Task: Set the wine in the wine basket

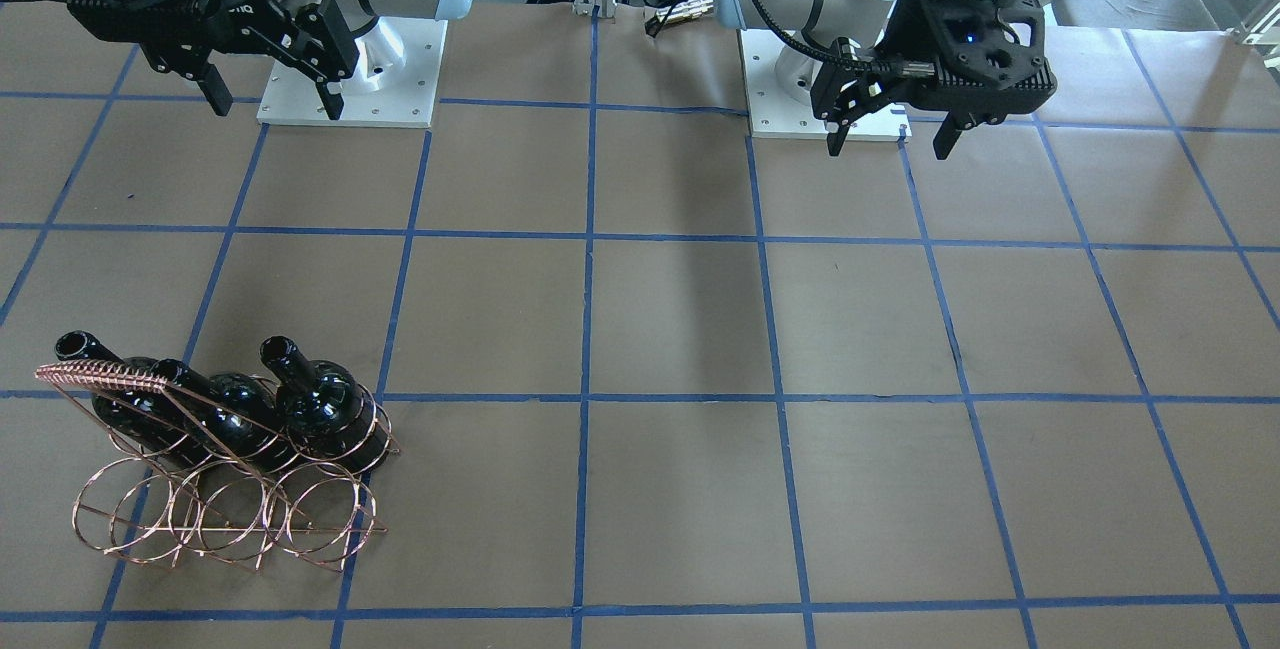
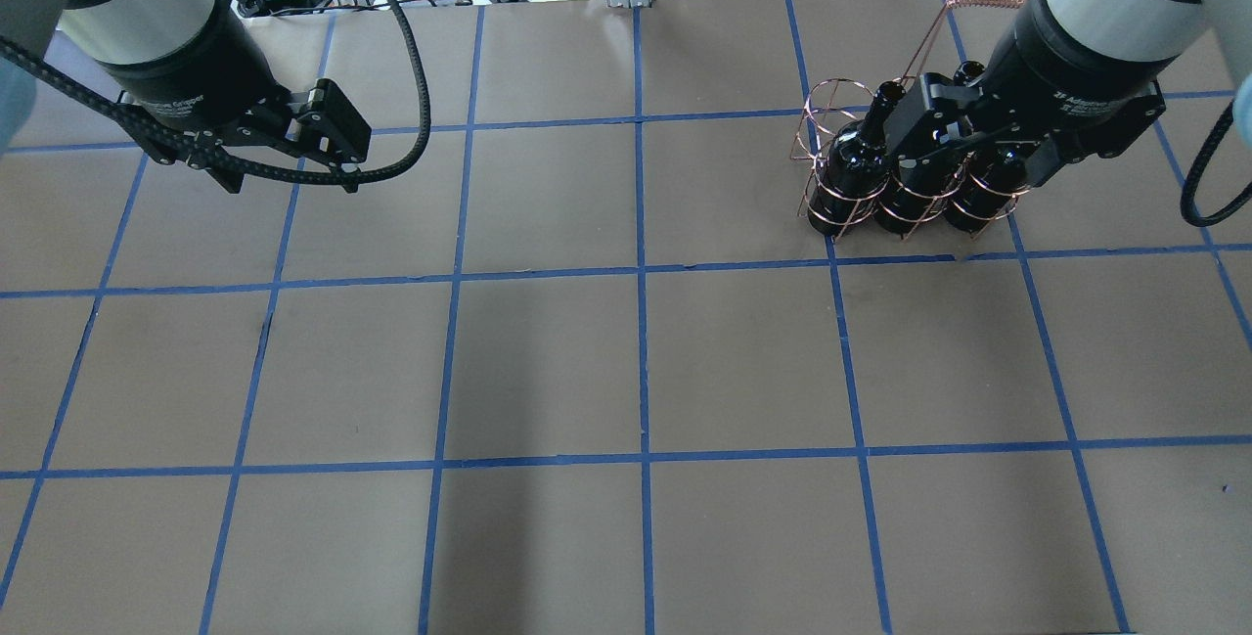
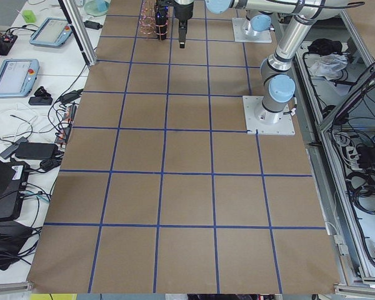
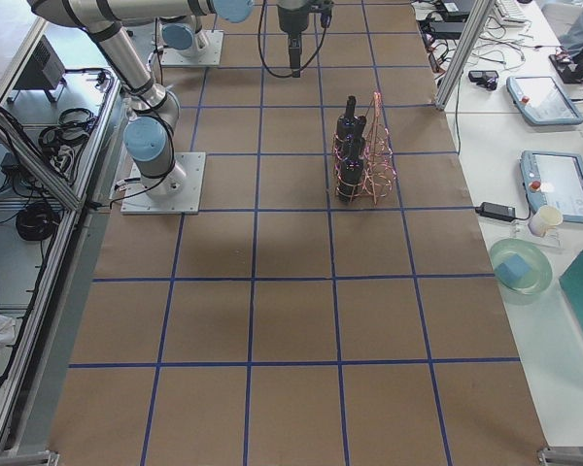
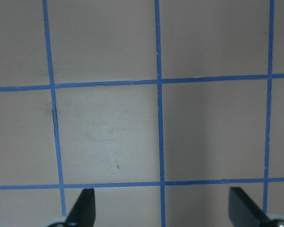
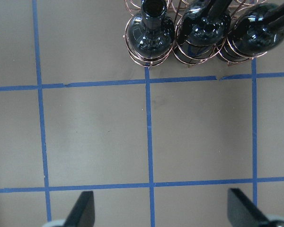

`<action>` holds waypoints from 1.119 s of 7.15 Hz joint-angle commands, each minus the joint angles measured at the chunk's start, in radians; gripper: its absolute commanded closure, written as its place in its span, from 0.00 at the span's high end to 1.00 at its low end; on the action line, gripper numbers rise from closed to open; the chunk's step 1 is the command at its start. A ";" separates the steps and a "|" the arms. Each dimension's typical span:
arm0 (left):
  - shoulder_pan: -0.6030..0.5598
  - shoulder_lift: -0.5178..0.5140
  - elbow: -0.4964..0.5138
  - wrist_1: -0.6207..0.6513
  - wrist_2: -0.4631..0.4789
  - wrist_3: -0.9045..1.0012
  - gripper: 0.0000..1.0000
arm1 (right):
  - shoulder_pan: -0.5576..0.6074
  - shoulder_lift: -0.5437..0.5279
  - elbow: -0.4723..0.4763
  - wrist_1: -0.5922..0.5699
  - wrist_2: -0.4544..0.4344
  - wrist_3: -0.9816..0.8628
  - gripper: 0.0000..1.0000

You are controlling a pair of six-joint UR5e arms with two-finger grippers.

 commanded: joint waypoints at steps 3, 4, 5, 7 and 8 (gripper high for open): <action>-0.001 0.005 0.000 -0.015 0.010 -0.001 1.00 | 0.039 0.113 -0.143 0.047 -0.012 0.054 1.00; -0.001 0.005 0.000 -0.015 0.010 0.000 1.00 | 0.054 0.114 -0.142 0.049 -0.029 0.058 1.00; -0.001 0.005 0.000 -0.015 0.010 -0.001 1.00 | 0.056 0.114 -0.142 0.049 -0.027 0.074 1.00; 0.001 0.003 0.000 -0.015 0.010 0.000 1.00 | 0.056 0.117 -0.142 0.047 -0.021 0.073 1.00; 0.001 0.003 0.000 -0.015 0.011 -0.001 1.00 | 0.056 0.115 -0.140 0.049 -0.024 0.073 1.00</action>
